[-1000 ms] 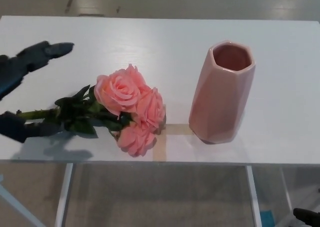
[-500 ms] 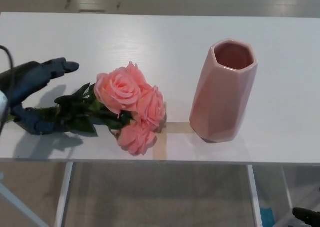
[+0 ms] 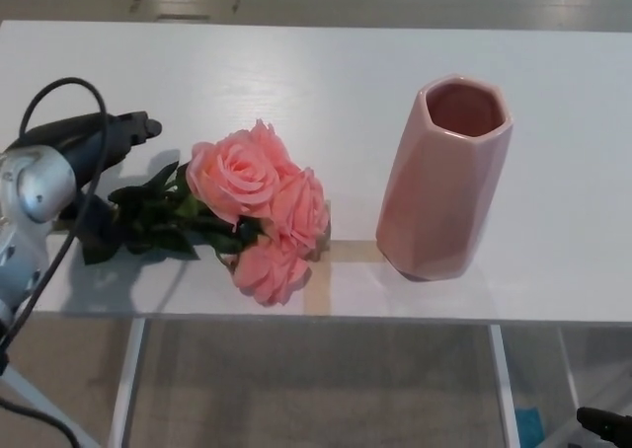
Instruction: Use the left hand to pick up the rose and then lift and insert it into the pink vase.
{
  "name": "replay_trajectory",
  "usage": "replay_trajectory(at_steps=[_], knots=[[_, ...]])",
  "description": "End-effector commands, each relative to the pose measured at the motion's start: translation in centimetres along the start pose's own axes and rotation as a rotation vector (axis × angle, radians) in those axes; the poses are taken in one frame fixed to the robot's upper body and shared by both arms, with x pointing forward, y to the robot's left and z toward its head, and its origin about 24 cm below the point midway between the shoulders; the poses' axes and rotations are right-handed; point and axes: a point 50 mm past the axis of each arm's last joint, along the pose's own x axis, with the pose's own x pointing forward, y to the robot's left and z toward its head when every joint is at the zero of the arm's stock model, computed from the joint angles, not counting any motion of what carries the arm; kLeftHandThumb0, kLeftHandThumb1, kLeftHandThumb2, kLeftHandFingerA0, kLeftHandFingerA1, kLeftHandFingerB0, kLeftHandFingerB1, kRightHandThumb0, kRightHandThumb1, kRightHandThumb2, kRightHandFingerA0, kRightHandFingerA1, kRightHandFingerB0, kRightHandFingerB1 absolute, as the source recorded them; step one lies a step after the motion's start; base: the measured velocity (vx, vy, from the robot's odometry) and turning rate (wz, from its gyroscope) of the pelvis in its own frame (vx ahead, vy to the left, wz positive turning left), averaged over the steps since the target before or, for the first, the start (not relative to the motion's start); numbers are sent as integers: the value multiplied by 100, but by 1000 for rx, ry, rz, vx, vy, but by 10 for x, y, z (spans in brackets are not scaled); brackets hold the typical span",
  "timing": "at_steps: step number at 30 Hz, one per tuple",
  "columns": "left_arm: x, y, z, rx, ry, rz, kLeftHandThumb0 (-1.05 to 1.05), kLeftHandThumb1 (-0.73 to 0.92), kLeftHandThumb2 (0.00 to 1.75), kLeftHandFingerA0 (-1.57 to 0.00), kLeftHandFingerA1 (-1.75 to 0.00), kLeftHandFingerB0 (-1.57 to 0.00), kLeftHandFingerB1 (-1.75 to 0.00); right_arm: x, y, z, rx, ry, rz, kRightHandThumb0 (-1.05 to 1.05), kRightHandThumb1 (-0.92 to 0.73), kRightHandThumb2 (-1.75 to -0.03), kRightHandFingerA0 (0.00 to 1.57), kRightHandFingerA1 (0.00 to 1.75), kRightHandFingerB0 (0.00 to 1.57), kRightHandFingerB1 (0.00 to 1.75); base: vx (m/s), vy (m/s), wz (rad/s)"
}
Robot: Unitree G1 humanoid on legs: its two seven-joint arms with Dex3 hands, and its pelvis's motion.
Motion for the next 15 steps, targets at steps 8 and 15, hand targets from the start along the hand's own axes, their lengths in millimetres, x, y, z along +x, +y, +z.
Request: replay_trajectory(at_steps=[8, 15], knots=[[4, -2, 11, 69, 6, 17, -56, 37, 72, 0, -8, -5, -20, -1, -1, -4, 17, 22, 2, -19, -62, -58, 59, 51, 54, 47, 0, 0, 0], [4, -9, 12, 53, -7, -10, -54, 36, 72, 0, -10, -3, -20, -1, -2, -4, 15, 25, 4, -19, -62, -58, 59, 50, 54, 47, 0, 0, 0]])
